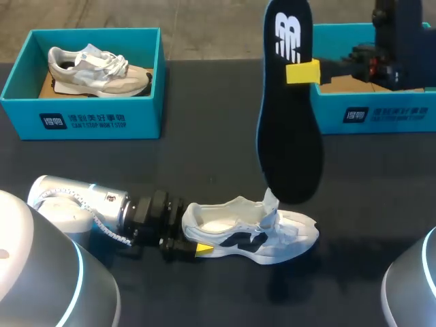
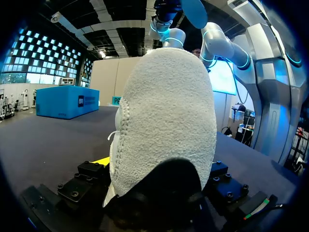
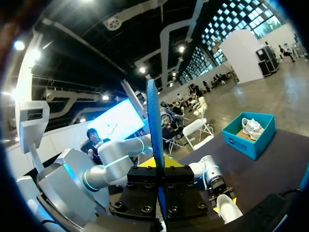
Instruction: Take the shoe out of the shoebox, open the shoe tongue, remove and reinsert the insole, then place the shoe into the shoebox
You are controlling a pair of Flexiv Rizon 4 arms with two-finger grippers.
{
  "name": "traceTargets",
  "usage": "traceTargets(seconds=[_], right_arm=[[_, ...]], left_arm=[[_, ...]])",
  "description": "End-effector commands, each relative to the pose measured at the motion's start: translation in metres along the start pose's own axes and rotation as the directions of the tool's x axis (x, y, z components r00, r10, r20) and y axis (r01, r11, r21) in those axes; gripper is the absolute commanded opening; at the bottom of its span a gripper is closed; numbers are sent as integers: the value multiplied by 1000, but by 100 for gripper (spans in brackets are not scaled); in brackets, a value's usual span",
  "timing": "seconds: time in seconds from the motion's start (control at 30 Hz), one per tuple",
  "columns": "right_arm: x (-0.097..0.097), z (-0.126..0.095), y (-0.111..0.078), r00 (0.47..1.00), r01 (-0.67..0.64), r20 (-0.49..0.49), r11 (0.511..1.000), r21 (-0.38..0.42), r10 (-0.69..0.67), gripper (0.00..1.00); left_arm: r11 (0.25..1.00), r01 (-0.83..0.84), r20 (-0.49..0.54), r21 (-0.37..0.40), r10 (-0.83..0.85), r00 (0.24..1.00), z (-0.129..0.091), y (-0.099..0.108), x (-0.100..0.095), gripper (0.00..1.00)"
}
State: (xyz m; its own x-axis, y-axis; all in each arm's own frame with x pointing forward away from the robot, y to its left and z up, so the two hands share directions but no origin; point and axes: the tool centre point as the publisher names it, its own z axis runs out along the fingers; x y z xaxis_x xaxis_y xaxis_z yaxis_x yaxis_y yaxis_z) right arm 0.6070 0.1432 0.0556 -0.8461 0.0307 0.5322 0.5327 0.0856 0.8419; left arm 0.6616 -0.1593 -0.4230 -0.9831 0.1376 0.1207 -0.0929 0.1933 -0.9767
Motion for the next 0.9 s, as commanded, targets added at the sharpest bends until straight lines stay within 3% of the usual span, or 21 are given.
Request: traceTargets(seconds=[0.03, 0.23, 0.53, 0.9], right_arm=[[7, -3, -7, 999, -2, 41, 1000, -12, 2, 0], [7, -3, -7, 999, -2, 41, 1000, -12, 2, 0], [12, -8, -42, 1000, -16, 21, 999, -42, 17, 0], [30, -2, -65, 999, 8, 45, 1000, -16, -7, 0]], left_arm=[[1000, 1, 2, -1, -1, 1000, 0, 2, 0, 0], [1000, 1, 2, -1, -1, 1000, 0, 2, 0, 0], [1000, 1, 2, -1, -1, 1000, 0, 2, 0, 0], [1000, 1, 2, -1, -1, 1000, 0, 2, 0, 0]])
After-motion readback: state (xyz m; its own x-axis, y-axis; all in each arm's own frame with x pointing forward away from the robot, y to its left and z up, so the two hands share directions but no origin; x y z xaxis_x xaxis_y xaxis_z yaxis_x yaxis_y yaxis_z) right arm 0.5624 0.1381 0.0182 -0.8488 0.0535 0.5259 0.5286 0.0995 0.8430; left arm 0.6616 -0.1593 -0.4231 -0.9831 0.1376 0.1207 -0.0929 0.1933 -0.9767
